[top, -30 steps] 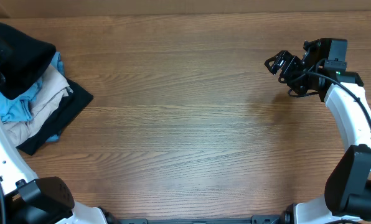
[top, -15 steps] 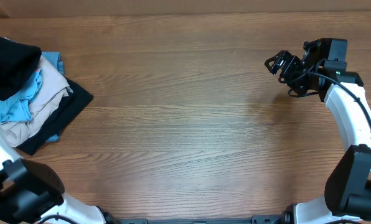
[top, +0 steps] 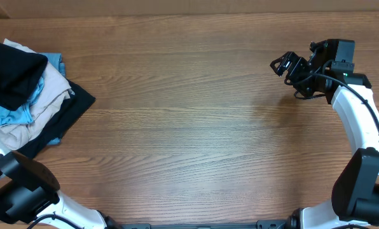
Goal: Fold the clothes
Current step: 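Release the shirt on the pile and press it down with the left gripper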
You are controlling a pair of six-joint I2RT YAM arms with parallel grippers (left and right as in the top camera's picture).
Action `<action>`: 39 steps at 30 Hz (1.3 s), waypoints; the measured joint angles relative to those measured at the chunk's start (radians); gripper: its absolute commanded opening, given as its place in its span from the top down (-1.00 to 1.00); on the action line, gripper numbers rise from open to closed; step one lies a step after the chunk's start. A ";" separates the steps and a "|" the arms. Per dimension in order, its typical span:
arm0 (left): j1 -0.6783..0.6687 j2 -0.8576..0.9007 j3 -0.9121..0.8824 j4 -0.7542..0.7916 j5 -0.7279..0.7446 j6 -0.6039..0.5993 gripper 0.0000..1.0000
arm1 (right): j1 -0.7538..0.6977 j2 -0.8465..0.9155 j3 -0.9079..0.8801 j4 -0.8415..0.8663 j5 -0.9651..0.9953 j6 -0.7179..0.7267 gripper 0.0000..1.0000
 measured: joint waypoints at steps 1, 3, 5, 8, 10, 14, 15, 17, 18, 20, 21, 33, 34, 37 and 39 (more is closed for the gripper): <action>0.006 0.004 0.000 -0.007 0.000 0.000 0.30 | 0.000 0.000 0.000 0.000 0.000 0.000 -1.00; 0.008 0.007 0.000 -0.030 -0.003 0.003 -0.37 | 0.000 0.000 0.000 0.000 -0.001 -0.001 -1.00; 0.009 0.007 0.000 -0.083 -0.015 0.003 -0.57 | 0.000 0.000 0.000 0.000 0.000 0.000 -1.00; 0.009 0.007 0.000 -0.176 -0.038 0.002 -0.72 | 0.000 0.000 0.000 0.000 0.000 0.000 -1.00; 0.013 0.007 0.000 -0.237 -0.041 0.003 -0.75 | 0.000 0.000 0.000 0.000 0.000 0.000 -1.00; 0.032 0.008 0.016 -0.353 -0.007 0.004 -0.74 | 0.000 0.000 0.000 -0.001 -0.001 0.000 -1.00; 0.037 0.008 0.022 -0.365 0.002 0.004 -0.74 | 0.000 0.000 0.000 0.000 0.000 0.000 -1.00; 0.060 0.013 0.075 -0.431 0.067 0.016 -0.74 | 0.000 0.000 0.000 0.000 0.000 0.000 -1.00; 0.068 0.013 0.099 -0.444 0.092 0.025 -0.64 | 0.000 0.000 0.000 0.000 0.000 0.000 -1.00; 0.087 0.014 0.154 -0.469 0.156 0.050 0.92 | 0.000 0.000 0.000 0.000 0.000 -0.001 -1.00; 0.097 0.014 0.180 -0.468 0.185 0.056 0.92 | 0.000 0.000 0.000 0.000 0.000 -0.001 -1.00; 0.131 0.108 0.223 -0.320 0.295 0.245 0.92 | 0.000 0.000 0.000 0.000 -0.001 0.000 -1.00; 0.131 0.145 0.223 -0.336 0.292 0.251 0.92 | 0.000 0.000 0.000 0.000 0.000 0.000 -1.00; 0.131 0.249 0.222 -0.374 0.265 0.261 0.92 | 0.000 0.000 0.000 0.000 0.000 0.000 -1.00; 0.133 0.296 0.220 -0.378 0.252 0.267 0.92 | 0.000 0.000 0.000 0.000 0.000 0.000 -1.00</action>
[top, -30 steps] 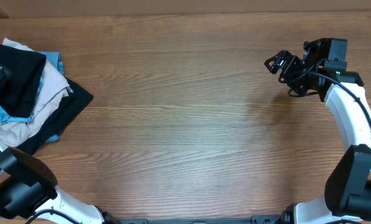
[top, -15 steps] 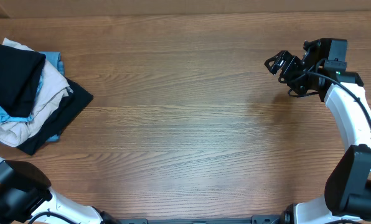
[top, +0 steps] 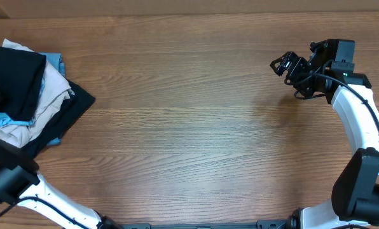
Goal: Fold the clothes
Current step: 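Release the shirt on the pile and press it down with the left gripper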
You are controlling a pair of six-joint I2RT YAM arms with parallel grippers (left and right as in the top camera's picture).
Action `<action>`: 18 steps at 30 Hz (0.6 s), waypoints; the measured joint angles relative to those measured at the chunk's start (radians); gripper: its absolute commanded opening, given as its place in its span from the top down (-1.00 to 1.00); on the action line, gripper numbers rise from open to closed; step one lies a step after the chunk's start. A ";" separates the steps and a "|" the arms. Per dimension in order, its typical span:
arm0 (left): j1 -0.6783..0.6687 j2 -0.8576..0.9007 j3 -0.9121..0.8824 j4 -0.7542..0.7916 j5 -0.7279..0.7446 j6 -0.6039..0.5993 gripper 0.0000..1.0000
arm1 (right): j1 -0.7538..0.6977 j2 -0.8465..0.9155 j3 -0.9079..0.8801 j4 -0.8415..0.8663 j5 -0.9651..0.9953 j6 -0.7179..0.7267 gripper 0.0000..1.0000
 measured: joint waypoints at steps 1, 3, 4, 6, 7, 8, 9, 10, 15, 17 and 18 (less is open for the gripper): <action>0.003 0.014 0.000 -0.004 -0.001 0.004 0.92 | 0.000 0.000 0.000 0.000 0.000 0.000 -1.00; 0.008 0.021 0.000 -0.010 0.000 0.009 0.92 | 0.000 0.000 0.000 0.000 0.000 0.000 -1.00; 0.009 0.021 0.000 -0.010 0.003 0.011 0.92 | 0.000 0.000 0.000 0.000 0.000 0.000 -1.00; 0.015 0.021 0.012 -0.020 0.035 0.019 0.92 | 0.000 0.000 0.000 0.000 0.000 0.000 -1.00; 0.018 0.021 0.025 -0.032 0.047 0.020 0.92 | 0.000 0.000 0.000 0.000 0.000 0.000 -1.00; 0.022 0.020 0.047 -0.038 0.060 0.021 0.92 | 0.000 0.000 0.000 0.000 0.000 0.000 -1.00; 0.026 0.017 0.068 -0.039 0.068 0.021 0.92 | 0.000 0.000 0.000 0.000 0.000 0.000 -1.00; 0.030 0.010 0.084 -0.039 0.074 0.021 0.92 | 0.000 0.000 0.000 0.000 0.000 0.000 -1.00; 0.049 -0.090 0.122 -0.019 0.036 -0.024 0.92 | 0.000 0.000 0.000 0.000 0.000 0.000 -1.00; 0.056 -0.116 0.135 -0.016 0.011 -0.037 0.92 | 0.000 0.000 0.000 0.000 0.000 0.000 -1.00; 0.057 -0.119 0.139 -0.014 -0.004 -0.040 0.92 | 0.000 0.000 0.000 0.000 0.000 0.000 -1.00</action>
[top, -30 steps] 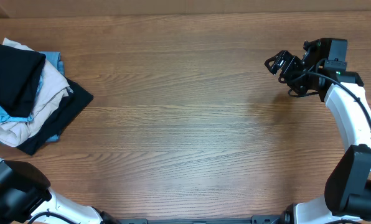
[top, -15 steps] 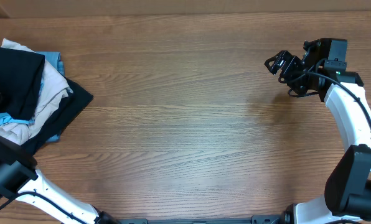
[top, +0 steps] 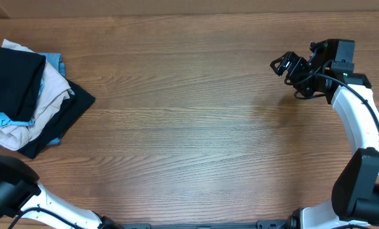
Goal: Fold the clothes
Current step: 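Release the shirt on the pile and press it down with the left gripper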
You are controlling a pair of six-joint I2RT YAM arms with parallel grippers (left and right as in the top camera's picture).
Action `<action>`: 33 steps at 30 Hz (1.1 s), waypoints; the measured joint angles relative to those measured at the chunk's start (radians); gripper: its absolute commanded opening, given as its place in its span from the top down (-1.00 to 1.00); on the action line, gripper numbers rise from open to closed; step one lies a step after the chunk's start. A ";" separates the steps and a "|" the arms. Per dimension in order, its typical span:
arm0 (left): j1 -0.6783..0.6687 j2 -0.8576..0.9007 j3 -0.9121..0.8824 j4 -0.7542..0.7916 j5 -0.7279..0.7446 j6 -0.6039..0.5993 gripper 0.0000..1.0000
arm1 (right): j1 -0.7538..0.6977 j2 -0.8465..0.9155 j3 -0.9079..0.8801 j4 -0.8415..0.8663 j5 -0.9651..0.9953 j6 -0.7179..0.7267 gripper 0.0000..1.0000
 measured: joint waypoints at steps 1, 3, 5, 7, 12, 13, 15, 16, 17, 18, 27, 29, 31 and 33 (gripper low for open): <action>0.000 0.001 0.002 -0.001 -0.024 -0.008 0.92 | 0.000 0.000 0.000 0.000 0.000 0.000 -1.00; 0.000 0.015 0.002 -0.003 -0.078 -0.031 0.92 | 0.000 0.000 0.000 0.000 0.000 0.001 -1.00; 0.000 0.040 0.002 -0.003 -0.120 -0.049 0.92 | 0.000 0.000 0.000 0.000 0.000 0.000 -1.00; 0.004 0.076 0.002 -0.004 -0.152 -0.058 0.92 | 0.000 0.000 0.000 0.000 0.000 0.000 -1.00; 0.011 0.144 0.002 -0.004 -0.186 -0.071 0.92 | 0.000 0.000 0.000 0.000 0.000 0.000 -1.00; 0.012 0.146 0.002 -0.004 -0.186 -0.072 0.92 | 0.000 0.000 0.000 0.000 0.000 0.000 -1.00; 0.012 0.147 0.002 -0.006 -0.182 -0.075 0.92 | 0.000 0.000 0.000 0.000 0.000 0.000 -1.00; 0.012 0.147 0.002 -0.011 -0.174 -0.075 0.92 | 0.000 0.000 0.000 0.000 0.000 0.000 -1.00; 0.012 0.147 0.002 -0.015 -0.159 -0.075 0.92 | 0.000 0.000 0.000 0.000 0.000 0.000 -1.00; 0.012 0.147 0.002 -0.016 -0.146 -0.075 0.92 | 0.000 0.000 0.000 0.000 0.000 0.000 -1.00; -0.025 -0.069 -0.002 -0.003 -0.038 -0.101 0.90 | 0.000 0.000 0.000 -0.001 0.000 0.001 -1.00; -0.079 -0.183 -0.001 0.012 -0.026 -0.109 0.81 | 0.000 0.000 0.000 0.000 0.000 0.000 -1.00; -0.162 -0.269 0.005 0.016 -0.019 -0.116 0.62 | 0.000 0.000 0.000 0.000 0.000 0.000 -1.00; -0.266 -0.314 0.012 0.016 -0.010 -0.124 0.39 | 0.000 0.000 0.000 0.000 0.000 0.001 -1.00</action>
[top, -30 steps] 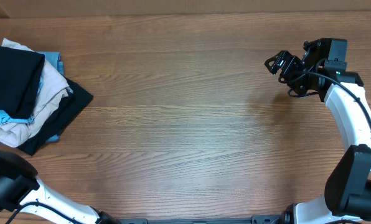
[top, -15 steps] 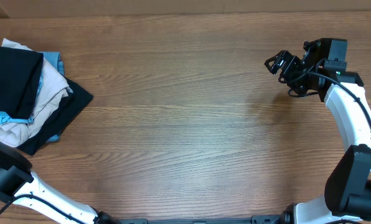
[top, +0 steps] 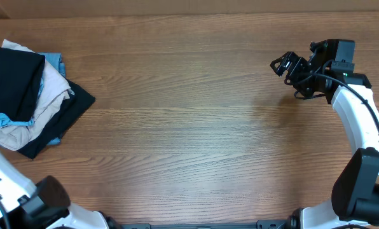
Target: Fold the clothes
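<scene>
A pile of clothes (top: 30,102) lies at the table's left edge. A folded black garment (top: 11,83) is on top, over beige cloth (top: 53,95), blue cloth and a black piece (top: 72,111) at the bottom. Of my left arm only a white link (top: 2,181) and a black joint (top: 46,203) show at the lower left; its gripper is out of view. My right gripper (top: 280,65) hovers at the far right, open with nothing in it, far from the pile.
The wooden table (top: 189,127) stretches between the pile and the right arm (top: 361,121). The table's back edge runs along the top of the view.
The left arm has shifted at the lower left corner; its white link now shows and the black joint sits further right. The pile and the right arm are unchanged.
At first the black garment lay bunched and raised on the pile, with the left arm at the left edge. Then it lay flat on top while the left arm sat lower along the edge. The arm has kept withdrawing toward the bottom corner. The right arm stayed still.
</scene>
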You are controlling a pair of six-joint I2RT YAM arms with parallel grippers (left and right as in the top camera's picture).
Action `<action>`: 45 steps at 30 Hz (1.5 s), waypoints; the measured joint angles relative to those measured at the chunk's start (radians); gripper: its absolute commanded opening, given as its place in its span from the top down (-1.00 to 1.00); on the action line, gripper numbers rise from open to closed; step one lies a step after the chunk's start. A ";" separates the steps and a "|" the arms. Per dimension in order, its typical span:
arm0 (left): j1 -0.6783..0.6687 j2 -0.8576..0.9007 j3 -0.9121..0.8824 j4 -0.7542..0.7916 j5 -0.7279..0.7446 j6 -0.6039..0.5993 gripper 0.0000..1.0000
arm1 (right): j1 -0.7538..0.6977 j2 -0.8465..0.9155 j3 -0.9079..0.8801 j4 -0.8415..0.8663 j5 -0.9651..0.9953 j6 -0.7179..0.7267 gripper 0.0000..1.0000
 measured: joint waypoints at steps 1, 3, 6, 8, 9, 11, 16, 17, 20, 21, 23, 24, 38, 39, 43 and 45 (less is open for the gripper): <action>-0.051 -0.003 0.000 0.000 0.007 -0.004 0.34 | 0.000 0.000 0.000 -0.001 0.000 0.000 -1.00; -0.114 0.007 0.000 -0.001 0.007 -0.003 0.07 | 0.000 0.000 0.000 -0.001 0.000 0.000 -1.00; -0.200 0.028 0.000 0.001 0.005 -0.002 -0.66 | 0.000 0.000 0.000 -0.001 0.000 0.000 -1.00; -0.255 0.035 0.000 0.006 0.006 -0.008 -1.00 | 0.000 0.000 0.000 -0.001 0.000 0.000 -1.00; -0.293 0.037 0.000 0.007 0.006 -0.006 -1.00 | 0.000 0.000 0.000 -0.001 0.000 0.000 -1.00; -0.319 0.037 0.000 0.007 0.006 -0.007 -1.00 | 0.000 0.000 0.000 0.000 0.000 0.000 -1.00; -0.364 0.039 0.000 0.005 0.006 -0.007 -1.00 | 0.000 0.000 0.000 -0.001 0.000 0.000 -1.00; -0.364 0.039 0.000 0.004 0.006 -0.007 -1.00 | 0.000 0.000 0.000 0.000 0.000 0.000 -1.00; -0.364 0.039 0.000 0.004 0.006 -0.007 -1.00 | 0.000 0.000 0.000 0.000 0.000 0.000 -1.00; -0.364 0.039 0.000 0.004 0.006 -0.007 -1.00 | 0.000 0.000 0.000 -0.001 0.000 0.000 -1.00; -0.364 0.039 0.000 0.004 0.006 -0.007 -1.00 | 0.000 0.000 0.000 0.000 0.000 0.000 -1.00; -0.364 0.039 0.000 0.004 0.006 -0.007 -1.00 | 0.000 0.000 0.000 0.000 0.000 0.000 -1.00; -0.364 0.039 0.000 0.004 0.006 -0.007 -1.00 | 0.000 0.000 0.000 0.000 0.000 0.000 -1.00; -0.364 0.039 0.000 0.004 0.006 -0.007 -1.00 | 0.000 0.000 0.000 0.000 0.000 -0.001 -1.00; -0.364 0.039 0.000 0.004 0.006 -0.007 -1.00 | 0.000 0.000 0.000 0.000 0.000 0.000 -1.00; -0.364 0.039 0.000 0.004 0.006 -0.007 -1.00 | 0.000 0.000 0.000 0.000 0.000 0.000 -1.00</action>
